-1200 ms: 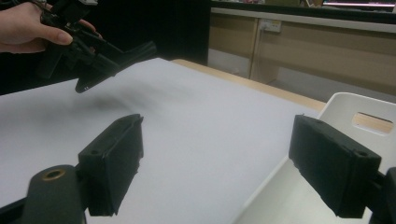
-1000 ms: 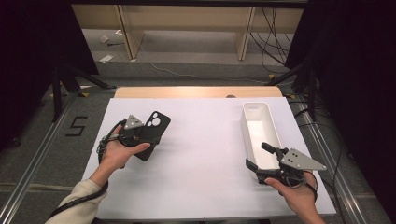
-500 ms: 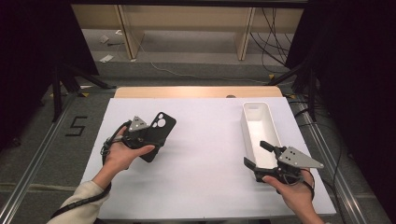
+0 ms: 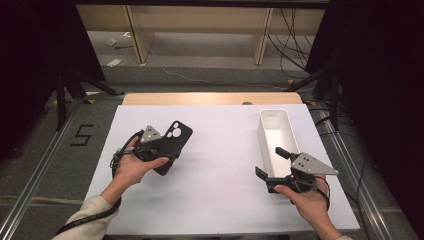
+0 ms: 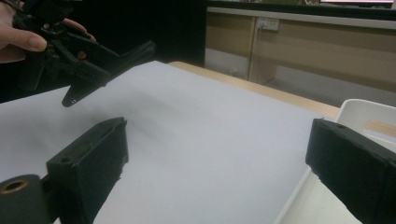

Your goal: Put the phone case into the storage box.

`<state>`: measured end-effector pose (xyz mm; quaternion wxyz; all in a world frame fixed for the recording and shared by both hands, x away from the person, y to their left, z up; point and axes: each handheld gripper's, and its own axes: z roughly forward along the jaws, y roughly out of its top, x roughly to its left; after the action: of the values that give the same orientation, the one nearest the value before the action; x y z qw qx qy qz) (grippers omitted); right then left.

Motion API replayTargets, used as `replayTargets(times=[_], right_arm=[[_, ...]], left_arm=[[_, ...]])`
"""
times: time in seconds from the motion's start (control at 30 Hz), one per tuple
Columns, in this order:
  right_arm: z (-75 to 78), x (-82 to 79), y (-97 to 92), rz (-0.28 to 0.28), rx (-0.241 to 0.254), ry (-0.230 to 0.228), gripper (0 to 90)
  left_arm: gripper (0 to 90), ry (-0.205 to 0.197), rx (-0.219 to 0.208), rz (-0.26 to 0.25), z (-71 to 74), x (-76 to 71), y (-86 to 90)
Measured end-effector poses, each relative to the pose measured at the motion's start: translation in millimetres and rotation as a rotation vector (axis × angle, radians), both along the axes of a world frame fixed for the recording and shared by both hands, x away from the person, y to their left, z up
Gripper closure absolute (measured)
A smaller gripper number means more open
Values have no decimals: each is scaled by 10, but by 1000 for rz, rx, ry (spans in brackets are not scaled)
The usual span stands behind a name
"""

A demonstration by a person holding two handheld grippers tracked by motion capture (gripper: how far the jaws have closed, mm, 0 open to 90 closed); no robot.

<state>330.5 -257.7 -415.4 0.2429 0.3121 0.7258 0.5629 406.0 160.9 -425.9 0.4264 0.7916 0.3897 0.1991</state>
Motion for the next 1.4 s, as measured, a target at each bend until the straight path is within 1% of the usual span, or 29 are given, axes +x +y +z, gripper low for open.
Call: replayTargets(times=[0.13,0.23,0.3,0.4,0.5,0.6,0.77,0.93,1.03,1.13,1.4], right_arm=[[16,27,43,3,-1,2,39],[20,48,75,2,-6,-1,18],[23,64,100,4,-3,-1,13],[32,86,135,6,-1,2,6],[40,105,177,11,2,5,5],[55,129,221,16,9,4,5],[74,173,316,29,14,9,5],[85,226,418,39,28,22,6],[91,260,471,46,28,21,7],[97,291,535,49,28,14,8],[110,368,674,65,36,24,12]], left_arm=[[151,-10,-6,-8,17,-34,-47],[151,-9,-6,-19,22,-59,-92],[151,-7,-3,-34,22,-75,-127],[151,-10,-1,-43,28,-95,-164],[151,-13,-6,-49,34,-113,-197],[151,-5,-10,-57,32,-129,-228],[151,-3,-5,-77,30,-158,-288],[152,-14,-10,-84,41,-183,-335],[151,-15,-16,-91,44,-202,-376],[152,-14,-13,-98,45,-217,-408],[152,-23,-18,-110,47,-250,-490]])
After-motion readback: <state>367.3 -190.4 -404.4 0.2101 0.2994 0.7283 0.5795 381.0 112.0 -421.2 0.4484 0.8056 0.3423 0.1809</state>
